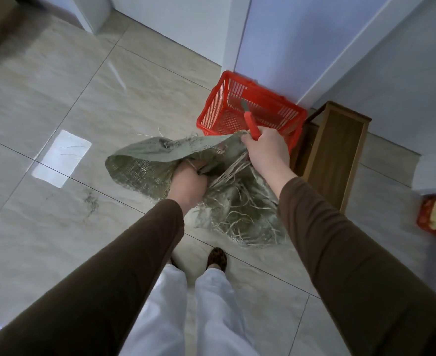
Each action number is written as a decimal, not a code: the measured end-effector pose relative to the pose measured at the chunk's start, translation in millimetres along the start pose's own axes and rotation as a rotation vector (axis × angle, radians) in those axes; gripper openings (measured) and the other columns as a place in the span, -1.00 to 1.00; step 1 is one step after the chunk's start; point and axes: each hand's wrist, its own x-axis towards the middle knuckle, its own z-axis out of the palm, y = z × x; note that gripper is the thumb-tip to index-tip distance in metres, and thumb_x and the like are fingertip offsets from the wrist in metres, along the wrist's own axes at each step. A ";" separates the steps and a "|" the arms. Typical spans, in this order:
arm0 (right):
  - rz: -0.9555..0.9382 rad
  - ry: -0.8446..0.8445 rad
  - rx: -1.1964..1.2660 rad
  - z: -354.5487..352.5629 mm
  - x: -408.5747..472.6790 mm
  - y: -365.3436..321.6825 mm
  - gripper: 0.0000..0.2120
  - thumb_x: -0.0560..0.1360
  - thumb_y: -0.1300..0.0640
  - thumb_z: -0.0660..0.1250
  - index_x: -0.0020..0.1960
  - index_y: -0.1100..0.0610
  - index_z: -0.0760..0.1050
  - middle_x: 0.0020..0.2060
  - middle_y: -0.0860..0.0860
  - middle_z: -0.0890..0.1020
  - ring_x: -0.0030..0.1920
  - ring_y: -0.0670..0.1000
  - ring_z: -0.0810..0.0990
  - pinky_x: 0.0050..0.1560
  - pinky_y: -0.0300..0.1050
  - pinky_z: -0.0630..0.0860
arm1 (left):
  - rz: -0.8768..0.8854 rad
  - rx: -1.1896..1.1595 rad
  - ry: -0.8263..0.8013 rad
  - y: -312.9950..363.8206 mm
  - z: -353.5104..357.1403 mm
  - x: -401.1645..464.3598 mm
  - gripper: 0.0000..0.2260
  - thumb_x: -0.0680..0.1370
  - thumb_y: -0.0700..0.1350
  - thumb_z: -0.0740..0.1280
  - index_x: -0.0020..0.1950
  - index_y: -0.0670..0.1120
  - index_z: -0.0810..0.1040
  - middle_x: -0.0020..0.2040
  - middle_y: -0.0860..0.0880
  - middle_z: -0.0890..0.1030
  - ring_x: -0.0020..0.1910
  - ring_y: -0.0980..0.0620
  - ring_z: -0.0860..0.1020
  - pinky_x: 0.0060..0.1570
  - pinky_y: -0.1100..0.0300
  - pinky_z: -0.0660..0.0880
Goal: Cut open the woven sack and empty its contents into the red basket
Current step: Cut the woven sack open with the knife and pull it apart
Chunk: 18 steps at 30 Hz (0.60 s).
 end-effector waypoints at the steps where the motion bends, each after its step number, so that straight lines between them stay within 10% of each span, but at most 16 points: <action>1: -0.018 -0.002 -0.010 -0.6 0.6 0.9 -0.71 0.62 -0.06 0.33 -0.26 -0.05 0.52 -0.40 -0.10 0.60 -0.35 0.01 0.61 -0.34 -0.08 0.43 | -0.016 -0.020 -0.046 2.4 -2.7 -2.0 -0.83 0.59 -0.03 0.29 0.02 -0.06 0.65 -0.16 -0.06 0.66 -0.09 -0.21 0.64 -0.26 0.15 0.49; 4: -0.046 -0.044 -0.011 1.5 -0.2 2.0 -0.66 0.61 -0.05 0.36 -0.33 -0.05 0.48 -0.48 -0.12 0.55 -0.44 -0.06 0.57 -0.38 -0.12 0.37 | -0.075 0.000 -0.148 9.7 -8.2 -3.6 -0.45 0.51 0.47 0.16 -0.12 -0.02 0.56 -0.28 0.01 0.57 -0.24 -0.07 0.56 -0.27 0.12 0.41; 8: -0.066 -0.032 -0.066 1.9 0.4 7.2 -0.68 0.64 -0.04 0.32 -0.28 -0.05 0.51 -0.44 -0.12 0.56 -0.40 -0.02 0.58 -0.36 -0.09 0.43 | 0.026 0.226 -0.182 10.6 0.2 0.8 -0.62 0.68 0.08 0.29 0.45 -0.05 0.53 0.35 -0.16 0.62 0.28 -0.16 0.58 0.20 0.10 0.47; 12: -0.064 -0.005 -0.083 1.6 7.4 13.5 -0.72 0.64 -0.05 0.33 -0.24 -0.05 0.52 -0.37 -0.13 0.58 -0.35 -0.03 0.58 -0.34 -0.11 0.42 | -0.009 0.187 -0.205 7.5 3.3 -2.0 -0.54 0.72 -0.06 0.20 0.62 -0.08 0.26 0.47 -0.20 0.50 0.40 -0.22 0.50 0.35 0.00 0.43; 16: -0.075 -0.005 -0.121 4.5 12.7 14.3 -0.82 0.65 -0.04 0.32 -0.04 0.00 0.62 -0.32 -0.14 0.58 -0.33 -0.06 0.55 -0.35 -0.14 0.36 | 0.093 0.148 -0.122 7.7 0.2 -0.9 -0.83 0.66 -0.21 0.22 0.15 -0.12 0.60 -0.16 -0.10 0.62 -0.31 0.01 0.54 -0.42 0.29 0.42; 18: -0.066 -0.019 -0.113 4.4 13.9 16.5 -0.83 0.66 -0.03 0.32 0.01 0.02 0.63 -0.31 -0.14 0.58 -0.32 -0.09 0.54 -0.33 -0.13 0.36 | 0.066 -0.063 -0.150 8.5 -2.9 -1.0 -0.81 0.64 -0.25 0.25 0.01 -0.06 0.64 -0.20 -0.08 0.64 -0.37 0.05 0.50 -0.45 0.25 0.41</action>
